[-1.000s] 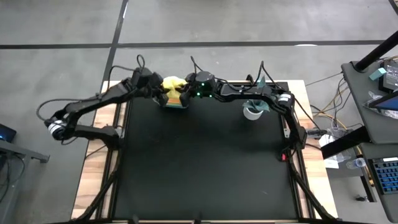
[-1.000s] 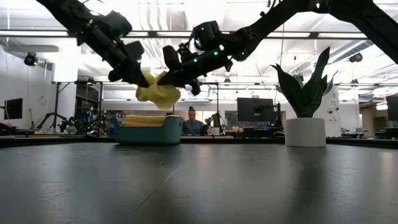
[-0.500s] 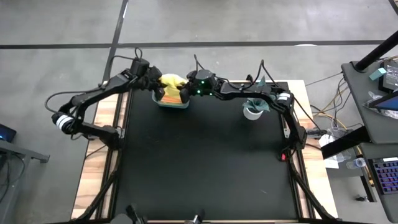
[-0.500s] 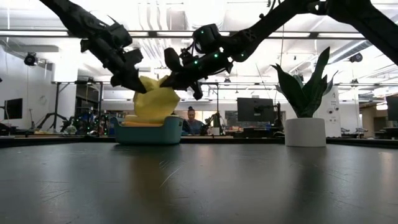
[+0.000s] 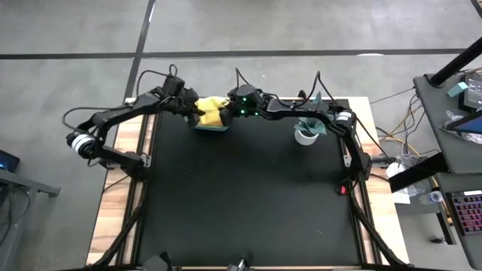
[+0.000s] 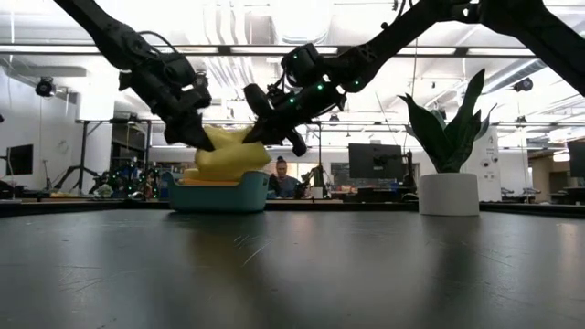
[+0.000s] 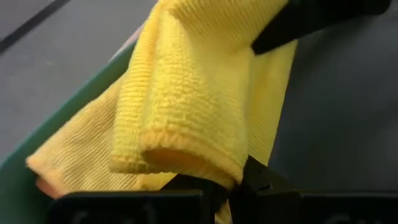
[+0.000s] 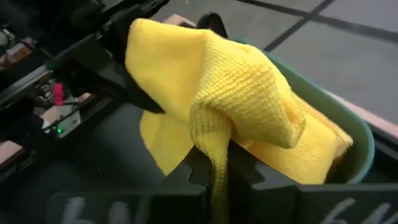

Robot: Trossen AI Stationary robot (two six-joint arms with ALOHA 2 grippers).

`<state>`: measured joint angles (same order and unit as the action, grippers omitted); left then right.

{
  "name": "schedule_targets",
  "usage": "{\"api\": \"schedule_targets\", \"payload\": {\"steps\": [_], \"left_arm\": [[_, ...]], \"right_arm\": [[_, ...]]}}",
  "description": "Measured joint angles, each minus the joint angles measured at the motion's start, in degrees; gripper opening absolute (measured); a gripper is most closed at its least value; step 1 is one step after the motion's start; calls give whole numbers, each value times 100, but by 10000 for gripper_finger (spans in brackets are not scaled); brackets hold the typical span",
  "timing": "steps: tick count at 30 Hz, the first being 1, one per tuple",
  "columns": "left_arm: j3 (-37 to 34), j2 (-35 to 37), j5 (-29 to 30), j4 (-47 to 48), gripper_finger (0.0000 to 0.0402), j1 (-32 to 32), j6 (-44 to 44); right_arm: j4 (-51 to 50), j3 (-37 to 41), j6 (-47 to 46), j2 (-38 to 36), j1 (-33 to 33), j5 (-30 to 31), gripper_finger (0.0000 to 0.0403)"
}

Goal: Fold microfiber towels
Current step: Put the yellow microfiber cloth into the blue bin

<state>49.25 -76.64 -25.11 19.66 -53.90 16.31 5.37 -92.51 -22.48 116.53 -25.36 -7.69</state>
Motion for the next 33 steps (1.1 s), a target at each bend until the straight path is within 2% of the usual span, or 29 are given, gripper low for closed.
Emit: {"api": "schedule_targets", "payload": {"steps": [6,12,17,20,27,30,33], "left_arm": [[69,-469,-6,-152,15,17,-265],[128,-585,51,-180,78,-47,-396],[133,-385,373,-188,134,-42,-401],[133,-232,875,-188,160,-43,-395],[133,140,1850,-190,202,-43,-304],[127,308,1839,-195,205,-36,-81],[78,462,1566,-214,205,160,272]], "right_arm": [[-173,0,-27,0,-3,60,15],[-248,2,0,-2,-56,197,58],[-252,2,35,-2,-59,213,114],[-254,2,64,-4,-91,196,142],[-783,-165,70,-5,-214,193,173],[-1029,-348,255,-15,-223,190,175],[-1298,-559,503,-15,-223,190,175]]}}
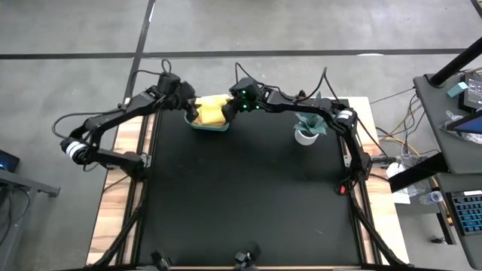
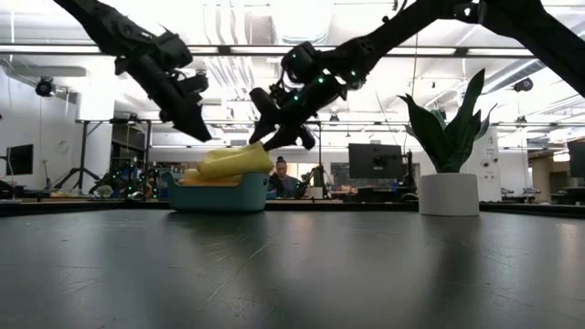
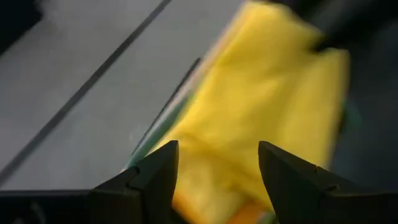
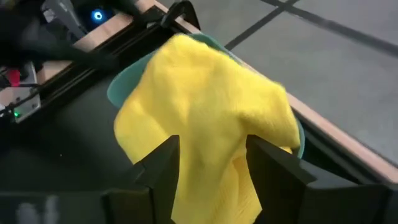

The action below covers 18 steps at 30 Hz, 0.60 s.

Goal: Fold microfiber towels
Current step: Put the yellow microfiber cloth into the blue bin

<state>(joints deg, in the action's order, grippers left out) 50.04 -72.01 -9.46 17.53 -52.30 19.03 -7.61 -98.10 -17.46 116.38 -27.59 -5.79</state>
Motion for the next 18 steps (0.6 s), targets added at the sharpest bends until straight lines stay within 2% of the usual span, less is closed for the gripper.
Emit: {"api": "schedule_targets", "payload": {"steps": [6,9,14,18], "left_arm": [[-106,92,75,6,205,983,552],[-108,92,676,25,206,1612,730],[-138,86,2392,-18,227,2444,907],[-340,86,2650,-308,259,2776,1021]], "right_arm": [[-504,-408,467,-3,-21,1,174],[-695,-525,663,-4,-22,3,173],[-906,-561,786,-31,-17,-1,172],[-1168,-473,889,-140,-17,-3,171]]}}
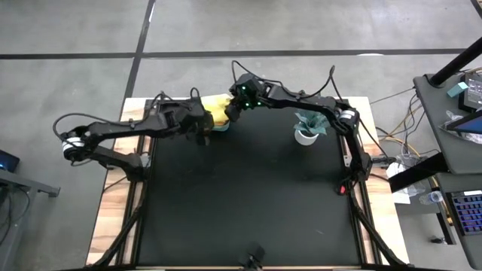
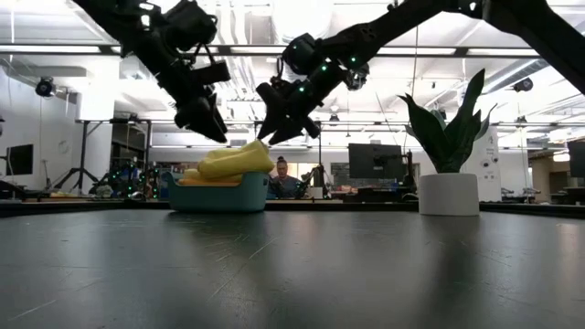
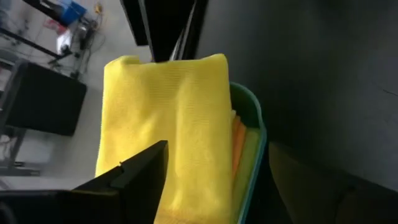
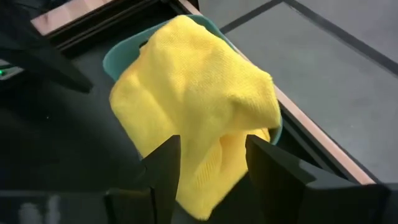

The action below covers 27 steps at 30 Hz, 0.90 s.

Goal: Fold microfiber towels
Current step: Put the yellow microfiber cloth into the blue bin

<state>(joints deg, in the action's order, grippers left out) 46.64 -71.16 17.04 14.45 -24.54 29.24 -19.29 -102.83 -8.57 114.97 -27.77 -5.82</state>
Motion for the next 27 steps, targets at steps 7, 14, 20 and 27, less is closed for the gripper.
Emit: {"api": "schedule_targets", "payload": {"steps": [7,14,20,27], "left_arm": [[-846,-9,300,-1637,267,25,11],[-1014,-582,460,-2279,258,-15,155],[-890,-1235,1149,-2670,243,-40,459],[-805,-1399,1232,-2702,231,-48,466]], "right_arm": [[-27,274,128,-360,61,-2,167],[-11,285,258,-416,142,-7,158],[-17,289,291,-417,140,-7,152],[-26,289,357,-418,140,-5,156]]}}
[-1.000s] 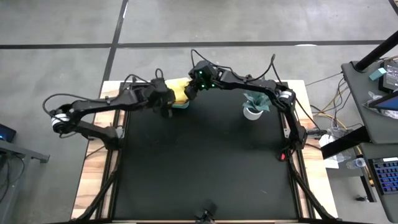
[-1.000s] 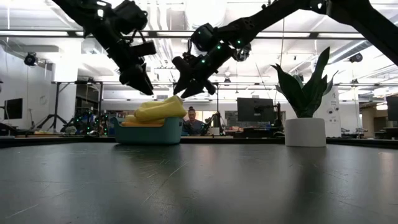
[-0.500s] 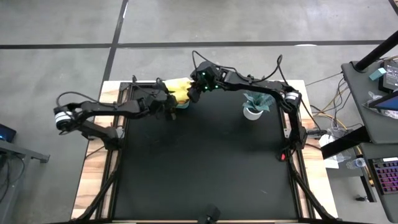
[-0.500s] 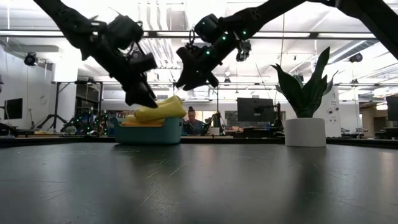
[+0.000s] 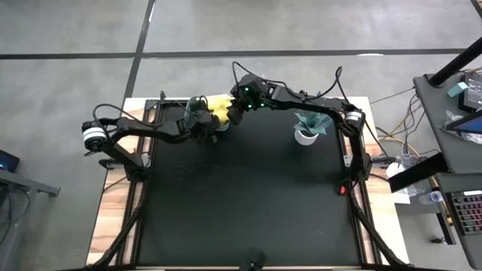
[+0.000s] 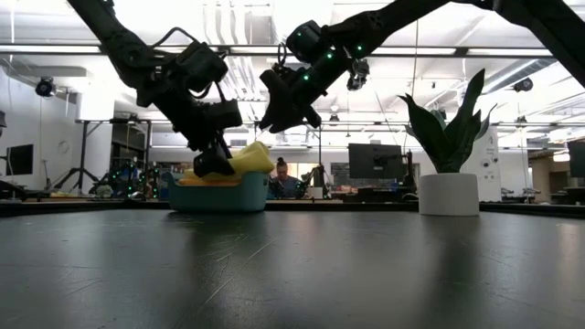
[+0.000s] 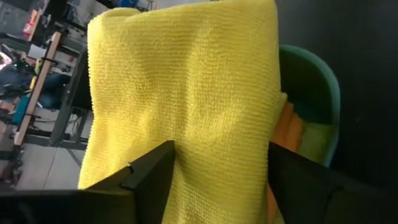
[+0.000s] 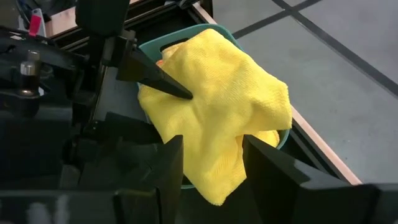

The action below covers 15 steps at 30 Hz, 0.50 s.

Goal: Fold microfiber towels
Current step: Put the yellow microfiber cloth into the blue bin

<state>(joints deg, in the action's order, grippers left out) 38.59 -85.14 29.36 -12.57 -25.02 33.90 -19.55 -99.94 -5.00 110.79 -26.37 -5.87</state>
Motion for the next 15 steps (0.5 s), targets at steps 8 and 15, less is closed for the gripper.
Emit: {"api": "schedule_targets", "payload": {"steps": [8,15], "left_arm": [[33,11,249,4,92,-8,705],[267,119,252,-3,14,-118,1634]], "right_arm": [[-4,0,12,0,0,0,157],[-9,21,11,1,2,0,150]]}}
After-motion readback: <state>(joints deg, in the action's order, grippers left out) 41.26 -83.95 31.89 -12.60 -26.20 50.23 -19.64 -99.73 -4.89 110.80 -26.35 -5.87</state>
